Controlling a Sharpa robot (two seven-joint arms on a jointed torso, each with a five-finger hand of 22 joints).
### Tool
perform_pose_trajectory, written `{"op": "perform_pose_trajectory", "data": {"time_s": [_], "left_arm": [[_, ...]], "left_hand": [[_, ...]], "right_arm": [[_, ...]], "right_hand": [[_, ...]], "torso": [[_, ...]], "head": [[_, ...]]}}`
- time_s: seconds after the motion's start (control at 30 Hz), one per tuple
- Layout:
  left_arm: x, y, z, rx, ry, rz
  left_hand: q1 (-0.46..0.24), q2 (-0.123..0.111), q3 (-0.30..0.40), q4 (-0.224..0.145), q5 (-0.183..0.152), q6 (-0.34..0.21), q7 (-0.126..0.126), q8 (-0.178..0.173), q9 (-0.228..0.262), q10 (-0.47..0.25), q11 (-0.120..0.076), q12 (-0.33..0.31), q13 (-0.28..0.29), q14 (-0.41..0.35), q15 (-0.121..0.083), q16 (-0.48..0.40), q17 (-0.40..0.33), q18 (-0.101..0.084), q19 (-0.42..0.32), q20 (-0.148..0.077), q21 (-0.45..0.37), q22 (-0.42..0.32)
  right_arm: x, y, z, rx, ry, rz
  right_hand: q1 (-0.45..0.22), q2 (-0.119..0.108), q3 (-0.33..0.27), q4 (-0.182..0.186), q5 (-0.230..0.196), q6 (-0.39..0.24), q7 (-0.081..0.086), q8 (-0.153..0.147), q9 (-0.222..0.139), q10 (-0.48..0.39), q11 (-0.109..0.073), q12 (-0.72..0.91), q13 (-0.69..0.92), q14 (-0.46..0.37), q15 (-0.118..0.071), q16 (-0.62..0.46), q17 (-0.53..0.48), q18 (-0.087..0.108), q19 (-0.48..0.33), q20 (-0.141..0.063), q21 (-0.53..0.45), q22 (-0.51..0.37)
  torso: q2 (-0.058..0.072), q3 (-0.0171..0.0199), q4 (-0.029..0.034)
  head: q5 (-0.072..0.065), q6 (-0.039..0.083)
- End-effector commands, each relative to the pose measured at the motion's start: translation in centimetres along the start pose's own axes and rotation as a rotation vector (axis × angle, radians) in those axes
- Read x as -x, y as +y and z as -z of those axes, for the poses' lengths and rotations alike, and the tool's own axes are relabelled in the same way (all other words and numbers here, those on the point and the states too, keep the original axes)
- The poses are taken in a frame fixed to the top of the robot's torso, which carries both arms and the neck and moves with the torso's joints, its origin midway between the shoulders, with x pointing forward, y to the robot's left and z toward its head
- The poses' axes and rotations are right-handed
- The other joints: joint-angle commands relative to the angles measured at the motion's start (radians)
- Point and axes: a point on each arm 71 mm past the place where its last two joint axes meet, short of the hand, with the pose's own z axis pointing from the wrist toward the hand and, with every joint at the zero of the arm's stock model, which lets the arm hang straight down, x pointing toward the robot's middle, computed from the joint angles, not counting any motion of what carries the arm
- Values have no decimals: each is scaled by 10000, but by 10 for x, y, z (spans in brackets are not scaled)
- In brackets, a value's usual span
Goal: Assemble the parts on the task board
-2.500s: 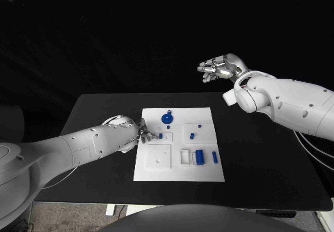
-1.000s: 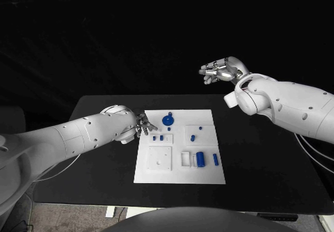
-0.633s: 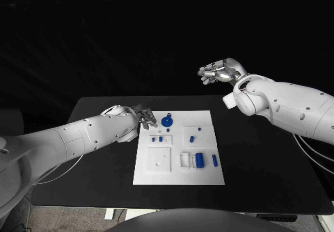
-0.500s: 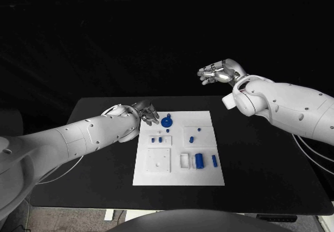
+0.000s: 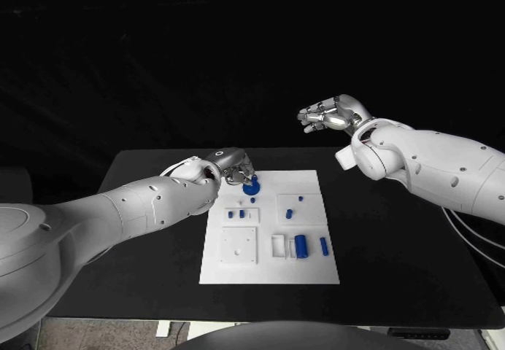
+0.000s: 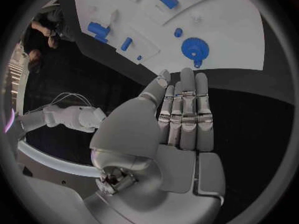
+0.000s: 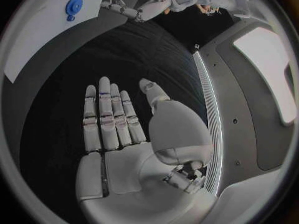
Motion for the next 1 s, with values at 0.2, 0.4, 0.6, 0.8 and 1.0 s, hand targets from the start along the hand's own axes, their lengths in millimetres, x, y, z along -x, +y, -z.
{"op": "perform_pose_trajectory", "data": {"time_s": [0.2,0.4,0.6,0.8,1.0], "left_arm": [[-7,-11,-7,-981,362,-1447],[-14,-8,-9,-902,697,-1793],[-21,-2,-9,-699,1048,-2067],[-29,4,-7,-520,1377,-2151],[-36,7,-5,-486,1552,-2124]], "left_hand": [[-169,7,-65,-24,-57,79,-78,-52,-8,15,-83,-40,-11,-156,-179,2205,1169,140,512,-160,604,1154],[-312,-60,-33,-14,-98,40,-124,-69,-11,-300,-33,-43,-11,-372,-189,3276,1347,172,565,-169,825,1821],[-311,-73,-120,-10,-86,-12,-84,-73,-14,-340,-36,-39,-8,-449,-195,3625,999,200,621,-150,657,2167],[-396,-55,-180,15,-72,-30,-40,-67,-8,-194,-81,-36,-7,-454,-222,3820,892,166,702,-172,516,2333],[-513,105,-700,60,111,-24,-52,-67,-8,-16,-127,-30,-3,-457,-237,3903,735,94,888,-196,144,2232]], "right_arm": [[-4,5,0,226,231,-44],[-6,8,-1,293,259,-59],[-7,12,-2,377,289,-69],[-6,16,-3,450,289,-66],[-5,18,-3,479,289,-63]], "right_hand": [[8,-62,-1,24,53,-41,54,-33,0,-46,10,-35,-14,46,23,-27,-37,-139,-72,13,3,-4],[21,-63,-17,35,97,-63,60,-30,2,-62,15,-37,-14,54,23,-22,-60,-139,-70,13,2,-4],[41,-65,-19,37,151,-70,64,-29,2,-93,24,-42,-15,35,32,-32,-90,-139,-85,19,-1,-6],[56,-59,2,36,172,-69,71,-29,2,-146,44,-43,-17,-21,66,-122,-192,-139,-181,58,-7,-9],[58,-66,2,42,176,-79,71,-28,2,-167,54,-40,-17,-32,87,-189,-272,-139,-234,80,-8,-9]], "torso": [[114,-65,-127],[185,-87,-225],[251,-79,-305],[332,-91,-366],[402,-108,-399]], "head": [[73,87],[97,132],[115,179],[116,195],[121,210]]}}
